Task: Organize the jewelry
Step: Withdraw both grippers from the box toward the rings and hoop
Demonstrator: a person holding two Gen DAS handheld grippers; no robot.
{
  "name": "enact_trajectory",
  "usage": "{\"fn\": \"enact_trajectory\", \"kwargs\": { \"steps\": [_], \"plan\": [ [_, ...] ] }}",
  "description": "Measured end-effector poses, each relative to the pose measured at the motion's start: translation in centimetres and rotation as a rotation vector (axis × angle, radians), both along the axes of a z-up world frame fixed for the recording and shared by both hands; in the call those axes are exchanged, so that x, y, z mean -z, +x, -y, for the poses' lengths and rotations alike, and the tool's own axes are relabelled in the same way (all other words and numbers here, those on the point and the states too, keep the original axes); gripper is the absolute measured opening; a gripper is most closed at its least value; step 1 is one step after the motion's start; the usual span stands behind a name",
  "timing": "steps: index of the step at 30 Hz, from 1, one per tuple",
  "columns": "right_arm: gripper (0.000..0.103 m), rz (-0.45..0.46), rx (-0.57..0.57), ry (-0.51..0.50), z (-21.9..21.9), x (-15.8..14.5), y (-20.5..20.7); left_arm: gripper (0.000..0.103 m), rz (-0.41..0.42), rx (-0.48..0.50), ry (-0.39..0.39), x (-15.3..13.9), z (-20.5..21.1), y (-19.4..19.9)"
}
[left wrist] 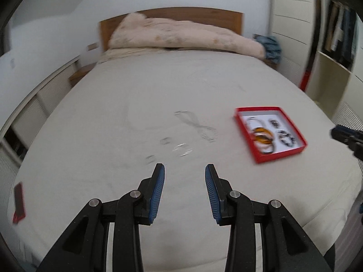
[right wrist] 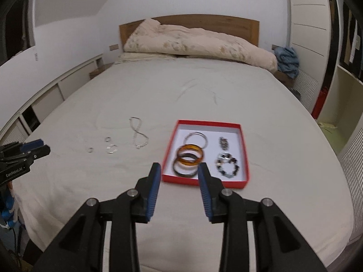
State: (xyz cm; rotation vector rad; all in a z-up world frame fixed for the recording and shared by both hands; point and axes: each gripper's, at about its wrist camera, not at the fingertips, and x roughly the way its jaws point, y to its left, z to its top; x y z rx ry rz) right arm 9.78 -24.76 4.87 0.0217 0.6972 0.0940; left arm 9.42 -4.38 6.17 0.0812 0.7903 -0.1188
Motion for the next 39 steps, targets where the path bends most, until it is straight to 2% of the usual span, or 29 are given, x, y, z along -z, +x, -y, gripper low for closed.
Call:
{"fn": "enact_trajectory", "kwargs": {
  "steps": [5, 13, 17, 27, 34, 36, 39],
  "plan": [
    [0.032, 0.015, -0.048, 0.007, -3.0, -0.7, -0.7, 0.052, 0.017, -0.130, 0.006, -0.3, -6.8, -2.0],
    [0.032, -0.014, -0.137, 0.012, -7.3, 0.7, 0.6, 0.054, -0.026, -0.227, -0.015, 1.7, -11.9, -1.5],
    [0.032, -0.052, -0.165, 0.032, -8.7, 2.8, 2.4, 0.054, -0.054, -0.224, -0.020, 3.5, -12.1, 0.1],
    [0.032, -0.153, -0.174, 0.093, -10.1, 8.7, 8.1, 0.054, -0.140, -0.147, -0.062, 9.0, -10.1, 6.1],
    [0.032, -0.213, -0.224, 0.106, -12.6, 12.9, 12.8, 0.054, -0.196, -0.090, -0.085, 12.3, -9.0, 10.7],
    [0.040, -0.225, -0.244, 0.113, -13.5, 13.9, 14.2, 0.054, -0.208, -0.075, -0.091, 13.1, -8.8, 12.0],
    [0.043, -0.236, -0.264, 0.125, -14.6, 15.3, 15.9, 0.054, -0.218, -0.060, -0.093, 14.0, -8.6, 13.8]
  ]
}}
